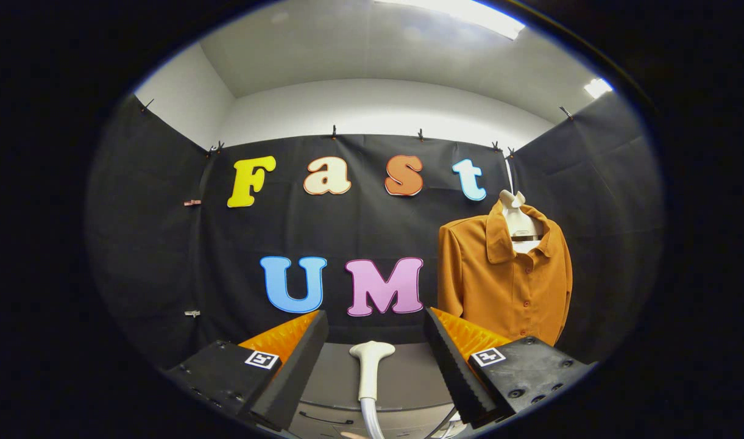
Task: Iron the clothes twice with a garment steamer, once on the left side and once on the right side.
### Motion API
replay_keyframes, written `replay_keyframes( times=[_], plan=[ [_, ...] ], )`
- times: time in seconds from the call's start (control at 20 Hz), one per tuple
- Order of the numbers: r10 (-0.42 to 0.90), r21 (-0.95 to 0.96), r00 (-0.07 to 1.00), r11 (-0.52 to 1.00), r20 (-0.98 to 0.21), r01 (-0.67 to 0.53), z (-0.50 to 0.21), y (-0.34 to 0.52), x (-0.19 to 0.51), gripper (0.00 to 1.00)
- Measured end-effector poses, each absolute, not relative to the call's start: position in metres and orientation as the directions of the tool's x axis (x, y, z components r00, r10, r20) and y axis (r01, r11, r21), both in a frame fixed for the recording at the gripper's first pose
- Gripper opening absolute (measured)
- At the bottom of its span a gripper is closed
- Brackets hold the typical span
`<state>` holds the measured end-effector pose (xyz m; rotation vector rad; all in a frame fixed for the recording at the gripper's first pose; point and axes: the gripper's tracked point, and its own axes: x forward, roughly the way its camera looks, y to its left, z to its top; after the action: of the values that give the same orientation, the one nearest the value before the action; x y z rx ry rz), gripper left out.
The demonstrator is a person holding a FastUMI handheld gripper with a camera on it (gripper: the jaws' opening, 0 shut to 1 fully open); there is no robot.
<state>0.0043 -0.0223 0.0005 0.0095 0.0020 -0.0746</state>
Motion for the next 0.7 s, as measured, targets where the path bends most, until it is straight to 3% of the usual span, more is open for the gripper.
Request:
replay_keyframes(
  times=[0.7],
  plan=[
    [-0.089, 0.013, 0.995, 0.996, -0.034, 0.089, -0.01, -0.001, 0.008, 0.98]
  ],
)
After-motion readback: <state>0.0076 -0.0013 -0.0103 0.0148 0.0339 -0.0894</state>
